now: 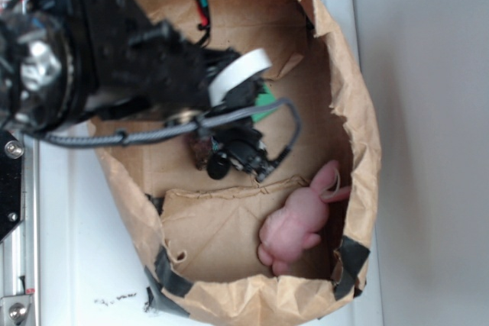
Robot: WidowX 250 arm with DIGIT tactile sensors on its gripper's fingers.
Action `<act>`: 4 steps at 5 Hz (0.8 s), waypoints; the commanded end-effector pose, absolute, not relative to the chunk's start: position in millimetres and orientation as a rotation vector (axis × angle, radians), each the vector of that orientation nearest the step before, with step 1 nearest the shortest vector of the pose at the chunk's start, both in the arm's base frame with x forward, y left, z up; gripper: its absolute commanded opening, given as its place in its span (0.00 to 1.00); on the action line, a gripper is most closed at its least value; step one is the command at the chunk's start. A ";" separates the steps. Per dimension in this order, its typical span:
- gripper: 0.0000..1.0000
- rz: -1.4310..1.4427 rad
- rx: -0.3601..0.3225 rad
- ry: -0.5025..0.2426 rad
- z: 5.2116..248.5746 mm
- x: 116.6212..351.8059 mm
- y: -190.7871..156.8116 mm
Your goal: Grab the green block.
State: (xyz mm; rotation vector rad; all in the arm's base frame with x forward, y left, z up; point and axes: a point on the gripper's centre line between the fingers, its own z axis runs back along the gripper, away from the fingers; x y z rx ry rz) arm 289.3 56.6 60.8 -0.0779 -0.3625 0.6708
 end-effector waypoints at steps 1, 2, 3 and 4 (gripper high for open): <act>0.00 0.510 -0.076 -0.271 142.4 300.7 68.9; 0.00 0.311 -0.078 -0.134 160.2 306.1 69.7; 0.00 0.219 -0.058 -0.174 172.9 303.0 65.6; 0.00 0.150 -0.029 -0.244 177.9 292.0 58.9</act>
